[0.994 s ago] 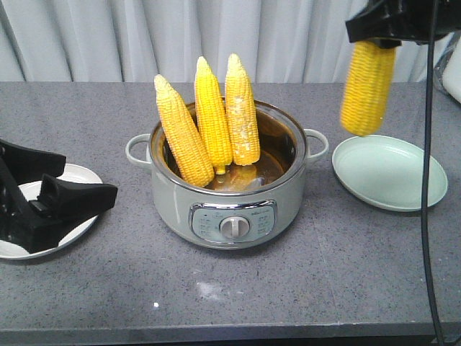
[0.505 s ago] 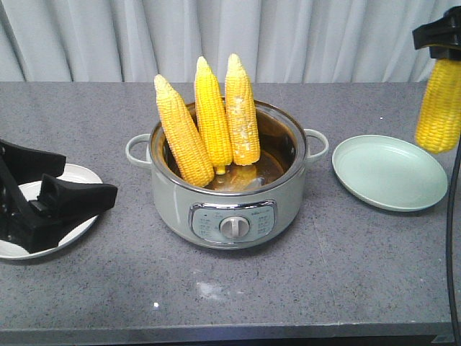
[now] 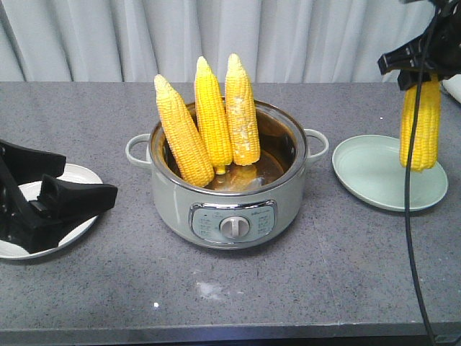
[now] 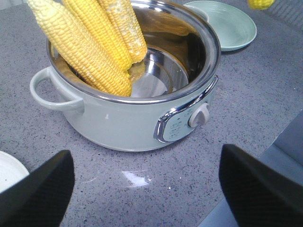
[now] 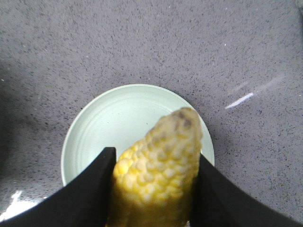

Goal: Distribute corn equally
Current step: 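Lower the corn cob onto the green plate and open the right gripper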

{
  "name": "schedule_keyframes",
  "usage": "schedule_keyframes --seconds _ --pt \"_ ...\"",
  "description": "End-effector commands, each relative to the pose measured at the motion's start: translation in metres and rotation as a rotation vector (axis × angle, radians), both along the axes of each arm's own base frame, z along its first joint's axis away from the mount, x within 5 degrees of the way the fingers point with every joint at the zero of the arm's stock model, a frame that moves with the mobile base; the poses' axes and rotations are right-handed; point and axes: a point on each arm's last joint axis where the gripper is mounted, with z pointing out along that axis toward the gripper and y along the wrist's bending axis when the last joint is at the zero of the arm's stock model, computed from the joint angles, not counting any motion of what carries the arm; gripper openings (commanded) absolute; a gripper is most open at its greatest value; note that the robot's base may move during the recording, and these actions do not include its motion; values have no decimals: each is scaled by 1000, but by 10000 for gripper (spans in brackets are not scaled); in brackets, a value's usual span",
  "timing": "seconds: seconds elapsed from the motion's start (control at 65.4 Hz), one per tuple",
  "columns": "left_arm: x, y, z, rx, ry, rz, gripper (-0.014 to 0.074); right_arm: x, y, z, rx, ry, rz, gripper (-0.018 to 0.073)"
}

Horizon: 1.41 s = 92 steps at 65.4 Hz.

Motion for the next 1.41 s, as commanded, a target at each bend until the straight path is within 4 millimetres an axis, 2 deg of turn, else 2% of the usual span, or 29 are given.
schedule_keyframes --seconds 0.0,0.352,0.841,0.964,1.224,1.392 --pt "0 -2 16 -67 -67 19 585 0 -5 17 -52 -92 5 246" --pt "0 -2 16 -66 -65 17 585 36 -6 -27 -102 -50 54 246" --pt "0 -2 16 -65 -61 15 585 58 -6 -70 -124 37 80 254" --pt "0 -2 16 -65 -61 15 585 62 -6 -74 -117 24 64 309" --pt "0 -2 16 -65 -61 15 585 63 -6 -75 -113 25 56 504" --pt "0 -2 16 -65 -61 15 585 62 -6 -75 -106 29 45 518"
